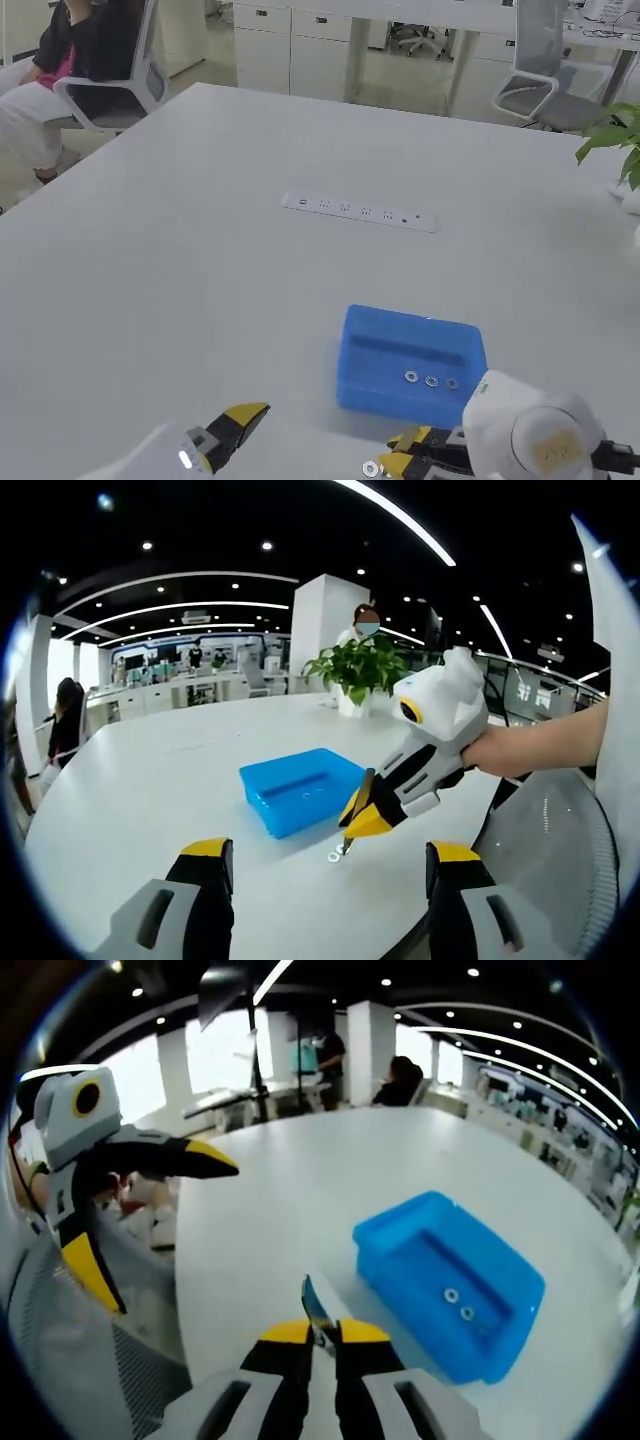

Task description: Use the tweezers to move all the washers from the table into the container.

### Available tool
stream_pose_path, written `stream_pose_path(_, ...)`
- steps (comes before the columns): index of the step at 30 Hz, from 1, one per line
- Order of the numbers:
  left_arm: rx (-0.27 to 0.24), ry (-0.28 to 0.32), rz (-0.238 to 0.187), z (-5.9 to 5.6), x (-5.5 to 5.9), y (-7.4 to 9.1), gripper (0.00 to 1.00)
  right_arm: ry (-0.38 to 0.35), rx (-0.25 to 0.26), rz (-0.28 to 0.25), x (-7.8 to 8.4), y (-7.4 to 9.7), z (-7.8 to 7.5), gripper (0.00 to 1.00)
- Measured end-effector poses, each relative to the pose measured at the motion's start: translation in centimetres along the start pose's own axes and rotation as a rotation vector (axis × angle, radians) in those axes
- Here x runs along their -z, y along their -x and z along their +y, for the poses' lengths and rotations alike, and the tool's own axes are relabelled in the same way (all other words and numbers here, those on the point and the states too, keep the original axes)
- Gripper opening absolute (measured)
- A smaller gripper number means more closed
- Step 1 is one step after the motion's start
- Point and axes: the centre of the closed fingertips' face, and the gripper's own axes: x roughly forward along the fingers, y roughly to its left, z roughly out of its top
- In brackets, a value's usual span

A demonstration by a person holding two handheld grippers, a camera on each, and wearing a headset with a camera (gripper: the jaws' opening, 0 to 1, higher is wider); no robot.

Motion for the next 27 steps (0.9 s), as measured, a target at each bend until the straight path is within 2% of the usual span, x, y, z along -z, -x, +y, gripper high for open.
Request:
stream_pose_path(14, -0.007, -0.004, 0.007, 0.2, 0.2, 0.0, 0.79, -0.087, -0.012, -0.047, -0.3, 0.1, 0.2, 0.03)
stream_pose_path(19, -0.008, -0.003, 0.007, 0.2, 0.2, 0.0, 0.79, -0.155, -0.037, -0.085, -0.6, 0.1, 0.3, 0.03)
stream_pose_path(27, -0.011, -0.005, -0.002, 0.3, 0.1, 0.1, 0.78, -0.201, -0.01, -0.151, -2.0, 1.5, -0.7, 0.03)
